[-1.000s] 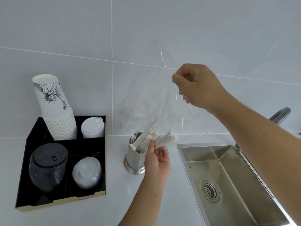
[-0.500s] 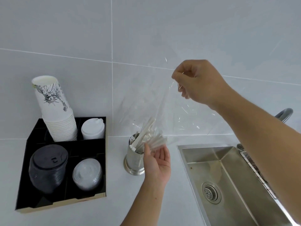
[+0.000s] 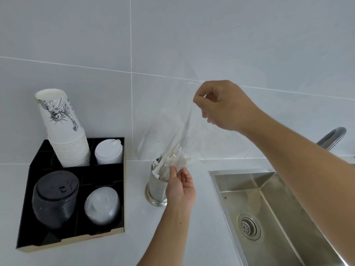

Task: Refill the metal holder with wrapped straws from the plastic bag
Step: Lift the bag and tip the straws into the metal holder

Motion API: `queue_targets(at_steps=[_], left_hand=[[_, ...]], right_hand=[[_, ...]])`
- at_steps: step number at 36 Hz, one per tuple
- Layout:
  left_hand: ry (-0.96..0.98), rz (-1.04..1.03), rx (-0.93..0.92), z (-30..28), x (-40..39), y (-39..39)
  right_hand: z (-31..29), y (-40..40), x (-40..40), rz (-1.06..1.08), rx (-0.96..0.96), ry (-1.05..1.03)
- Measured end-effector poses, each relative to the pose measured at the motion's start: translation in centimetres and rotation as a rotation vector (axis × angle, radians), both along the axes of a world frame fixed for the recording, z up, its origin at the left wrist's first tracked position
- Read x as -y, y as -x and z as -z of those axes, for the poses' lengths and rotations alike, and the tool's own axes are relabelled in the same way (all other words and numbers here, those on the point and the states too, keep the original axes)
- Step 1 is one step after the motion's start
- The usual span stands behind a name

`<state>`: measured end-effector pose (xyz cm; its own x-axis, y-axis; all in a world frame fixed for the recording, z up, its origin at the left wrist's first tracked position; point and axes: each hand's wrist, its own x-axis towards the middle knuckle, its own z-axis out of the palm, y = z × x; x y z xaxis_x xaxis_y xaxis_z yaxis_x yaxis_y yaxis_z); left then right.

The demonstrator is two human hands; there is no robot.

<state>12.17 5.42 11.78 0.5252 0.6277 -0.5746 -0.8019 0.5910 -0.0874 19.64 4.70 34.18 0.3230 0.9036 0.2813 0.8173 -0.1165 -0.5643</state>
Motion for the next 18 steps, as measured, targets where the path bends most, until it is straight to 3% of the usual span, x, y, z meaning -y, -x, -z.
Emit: queue_targets(at_steps=[7, 12, 18], left_hand=[[0.019, 0.066, 0.01, 1.1, 1.0, 0.5], [0.006, 0.094, 0.035, 1.5, 1.3, 1.2], [-0.029, 0.096, 0.024, 1.6, 1.4, 1.4]], right_hand=[[-0.8, -0.2, -0.5, 0.022, 0.05, -0.019], [-3.3, -1.2, -0.2, 0.035, -0.034, -0.097], [-1.9, -1.6, 0.1, 0.024, -0.023, 0.014]])
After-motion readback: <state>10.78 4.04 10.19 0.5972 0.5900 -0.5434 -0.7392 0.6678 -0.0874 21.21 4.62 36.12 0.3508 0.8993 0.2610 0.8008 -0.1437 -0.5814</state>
